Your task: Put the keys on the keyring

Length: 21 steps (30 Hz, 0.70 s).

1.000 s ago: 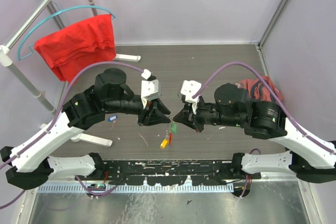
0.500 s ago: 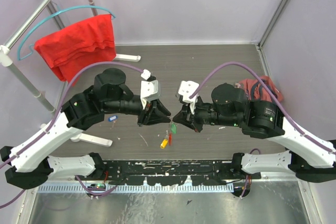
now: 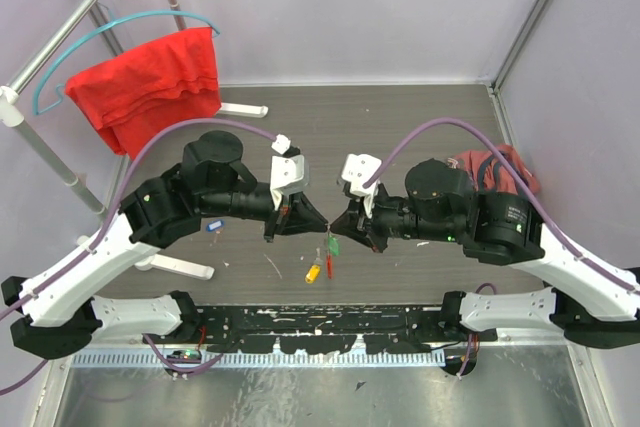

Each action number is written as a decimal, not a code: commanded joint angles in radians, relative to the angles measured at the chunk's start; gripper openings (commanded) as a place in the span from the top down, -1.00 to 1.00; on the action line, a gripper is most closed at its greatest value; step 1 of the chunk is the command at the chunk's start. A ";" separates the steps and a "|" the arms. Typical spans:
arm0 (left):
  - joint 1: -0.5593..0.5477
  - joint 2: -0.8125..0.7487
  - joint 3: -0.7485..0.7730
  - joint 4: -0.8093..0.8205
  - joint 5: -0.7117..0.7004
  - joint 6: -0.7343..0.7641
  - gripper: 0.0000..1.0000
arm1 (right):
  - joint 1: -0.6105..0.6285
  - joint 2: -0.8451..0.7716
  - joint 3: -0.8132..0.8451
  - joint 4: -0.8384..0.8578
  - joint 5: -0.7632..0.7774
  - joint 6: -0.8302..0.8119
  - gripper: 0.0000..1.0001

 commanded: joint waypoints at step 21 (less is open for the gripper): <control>-0.008 -0.284 -0.292 0.529 -0.154 -0.238 1.00 | 0.005 -0.270 -0.301 0.602 0.052 0.276 0.13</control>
